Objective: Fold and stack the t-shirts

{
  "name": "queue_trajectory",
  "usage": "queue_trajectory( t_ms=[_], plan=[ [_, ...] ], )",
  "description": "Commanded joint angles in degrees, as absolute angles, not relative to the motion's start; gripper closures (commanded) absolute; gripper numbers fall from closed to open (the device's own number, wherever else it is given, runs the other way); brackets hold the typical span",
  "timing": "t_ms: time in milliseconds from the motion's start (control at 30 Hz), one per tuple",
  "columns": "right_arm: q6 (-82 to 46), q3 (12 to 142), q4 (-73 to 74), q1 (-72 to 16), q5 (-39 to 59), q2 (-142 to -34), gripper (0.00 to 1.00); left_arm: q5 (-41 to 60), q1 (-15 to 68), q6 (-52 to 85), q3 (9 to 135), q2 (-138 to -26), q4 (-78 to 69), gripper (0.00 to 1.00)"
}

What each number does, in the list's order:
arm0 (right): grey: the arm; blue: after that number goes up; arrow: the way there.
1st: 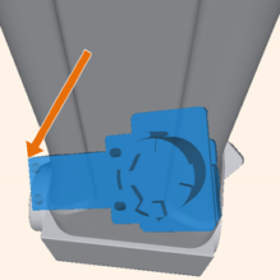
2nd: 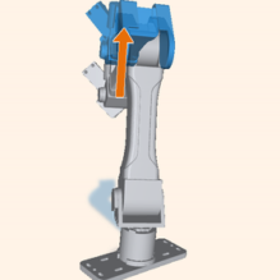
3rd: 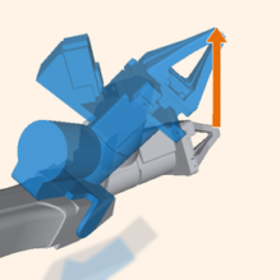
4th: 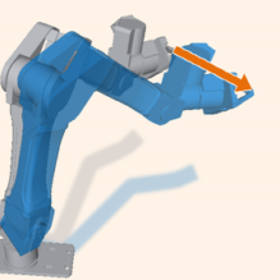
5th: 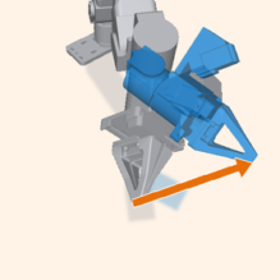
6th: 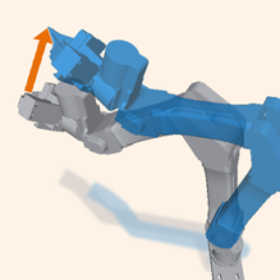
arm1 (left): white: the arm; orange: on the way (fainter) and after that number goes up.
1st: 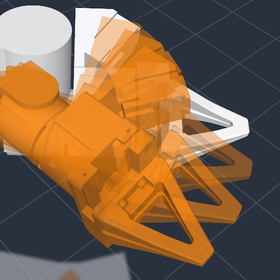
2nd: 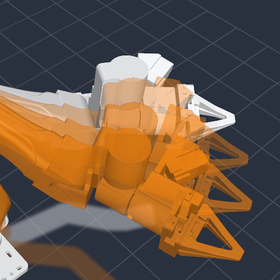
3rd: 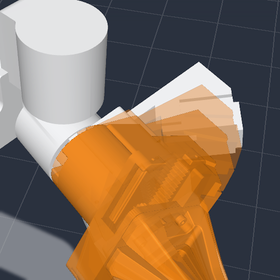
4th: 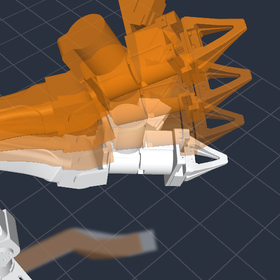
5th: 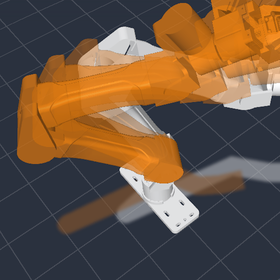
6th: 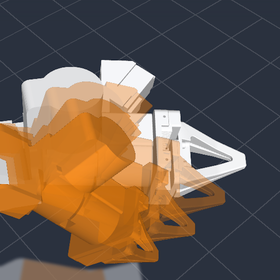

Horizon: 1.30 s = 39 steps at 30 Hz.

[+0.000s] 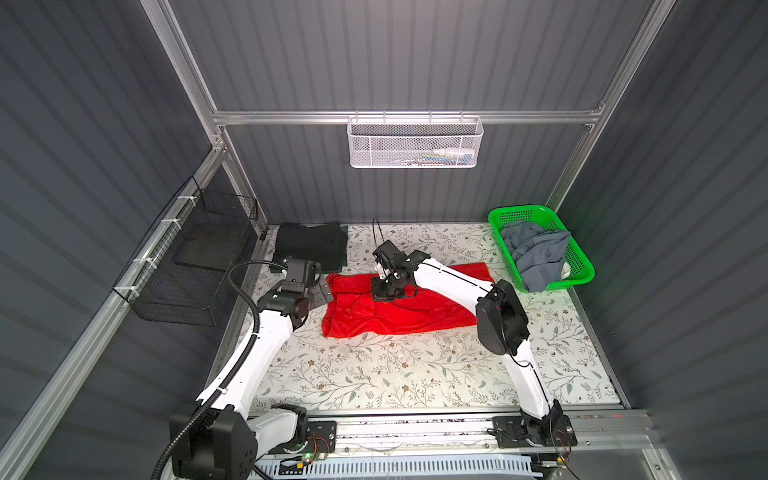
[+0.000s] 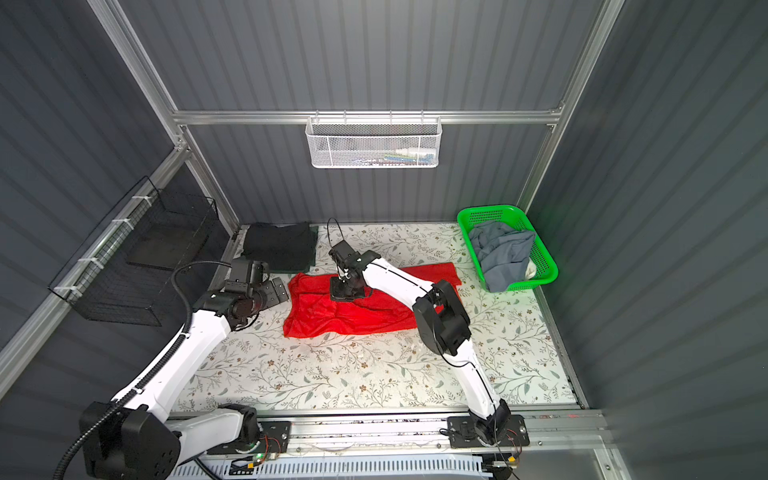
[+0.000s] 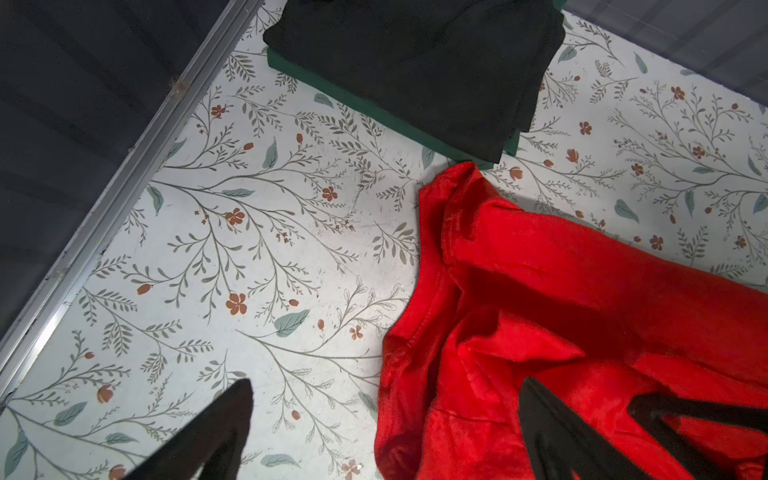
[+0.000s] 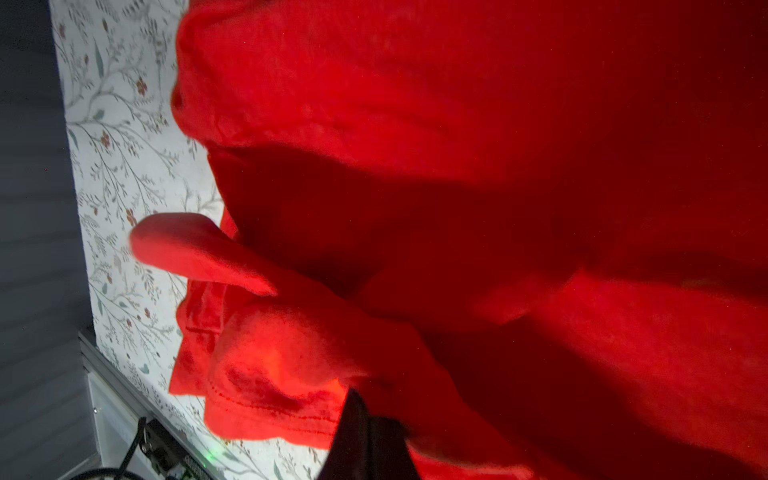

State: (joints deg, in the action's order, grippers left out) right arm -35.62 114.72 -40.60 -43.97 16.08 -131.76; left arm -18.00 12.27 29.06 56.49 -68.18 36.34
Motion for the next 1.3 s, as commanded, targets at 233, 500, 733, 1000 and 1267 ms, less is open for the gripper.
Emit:
queue_trajectory(
  t_ms=[233, 500, 733, 1000, 1267],
  plan=[
    [-36.1, 130.7, -46.1, -38.5, 15.0, -142.6, 0.94, -12.6, 12.1, 25.7, 54.3, -67.8, 34.8, 0.0],
    [-31.2, 137.9, -54.9, -33.5, 11.6, -142.9, 0.54, -16.1, 24.0, 23.0, 53.7, -70.0, 34.2, 0.01],
    [-28.6, 103.9, -43.4, -25.8, 3.5, -119.0, 0.36, -8.3, 32.4, 22.9, 58.3, -81.7, 27.1, 0.25],
    [-28.0, 77.1, -36.3, -18.7, 1.8, -108.0, 0.42, -9.8, 34.0, 25.5, 63.6, -95.4, 25.3, 0.33],
    [-24.3, 80.9, -39.6, -17.9, -1.2, -116.6, 0.45, -10.0, 34.0, 26.6, 70.2, -108.5, 24.9, 0.38]
  ],
)
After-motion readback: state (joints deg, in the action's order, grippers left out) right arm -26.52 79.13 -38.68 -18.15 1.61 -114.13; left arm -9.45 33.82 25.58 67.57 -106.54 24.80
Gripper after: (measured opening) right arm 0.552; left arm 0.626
